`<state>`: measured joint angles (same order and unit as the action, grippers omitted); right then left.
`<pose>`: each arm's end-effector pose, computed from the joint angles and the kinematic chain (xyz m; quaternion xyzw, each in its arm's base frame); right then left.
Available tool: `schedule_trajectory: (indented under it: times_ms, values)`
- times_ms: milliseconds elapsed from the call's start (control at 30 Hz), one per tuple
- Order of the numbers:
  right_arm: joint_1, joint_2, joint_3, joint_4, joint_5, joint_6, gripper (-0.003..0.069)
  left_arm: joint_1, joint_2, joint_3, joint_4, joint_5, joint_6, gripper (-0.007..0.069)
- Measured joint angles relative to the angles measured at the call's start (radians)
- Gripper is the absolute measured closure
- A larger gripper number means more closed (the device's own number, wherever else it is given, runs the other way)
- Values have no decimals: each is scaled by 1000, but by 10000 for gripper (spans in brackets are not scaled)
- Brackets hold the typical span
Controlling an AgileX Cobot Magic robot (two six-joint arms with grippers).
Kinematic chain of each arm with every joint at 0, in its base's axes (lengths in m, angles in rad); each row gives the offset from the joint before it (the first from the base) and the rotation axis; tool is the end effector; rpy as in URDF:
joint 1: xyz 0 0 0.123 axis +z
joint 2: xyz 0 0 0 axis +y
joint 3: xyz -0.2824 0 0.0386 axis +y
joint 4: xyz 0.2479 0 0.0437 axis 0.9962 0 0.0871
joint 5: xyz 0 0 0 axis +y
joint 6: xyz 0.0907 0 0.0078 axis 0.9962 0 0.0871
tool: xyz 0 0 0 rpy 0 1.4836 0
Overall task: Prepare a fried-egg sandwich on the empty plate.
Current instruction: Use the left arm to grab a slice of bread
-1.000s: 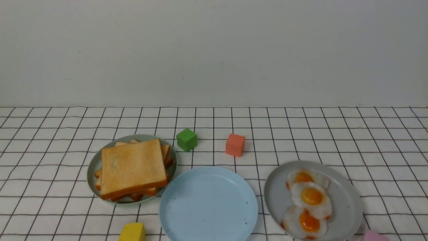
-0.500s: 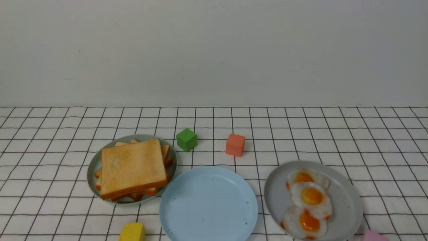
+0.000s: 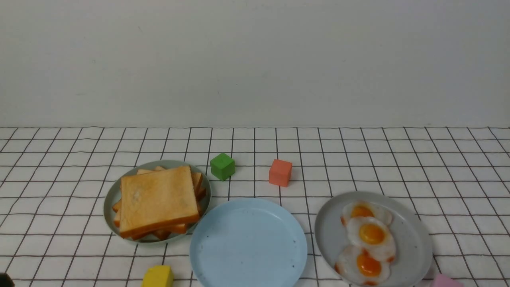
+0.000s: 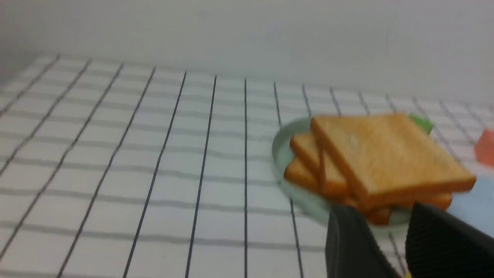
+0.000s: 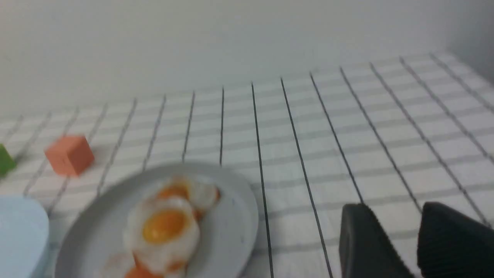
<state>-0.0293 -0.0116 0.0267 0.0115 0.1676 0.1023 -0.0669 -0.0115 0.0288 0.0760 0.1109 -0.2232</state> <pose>0.0563 -0.0015 0.1895 0.0522 0.7382 0.0291 0.6719 0.0567 -0.0030 0.1939 -0.0320 0.7206 -0.0711 0.6889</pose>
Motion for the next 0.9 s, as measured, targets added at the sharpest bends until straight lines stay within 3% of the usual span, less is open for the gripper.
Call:
schedule_trajectory:
  times_ms: [167, 367, 533, 567, 700, 900]
  values:
    - [0, 0, 0, 0, -253, 0, 418, 0, 0, 0, 0, -195, 0, 387]
    - [0, 0, 0, 0, -369, 4, 418, 0, 0, 0, 0, -227, 0, 387]
    - [0, 0, 0, 4, -530, 133, 418, 0, 0, 2, -16, -326, -18, 387]
    - [0, 0, -5, 4, -579, 209, 418, 0, 0, 2, -39, -387, -45, 387]
    - [0, 6, -128, -32, -519, 336, 418, 0, 0, -73, -63, -371, -92, 387]
    - [0, 145, -526, -65, -247, 363, 418, 0, 107, -417, -89, -213, -109, 387]
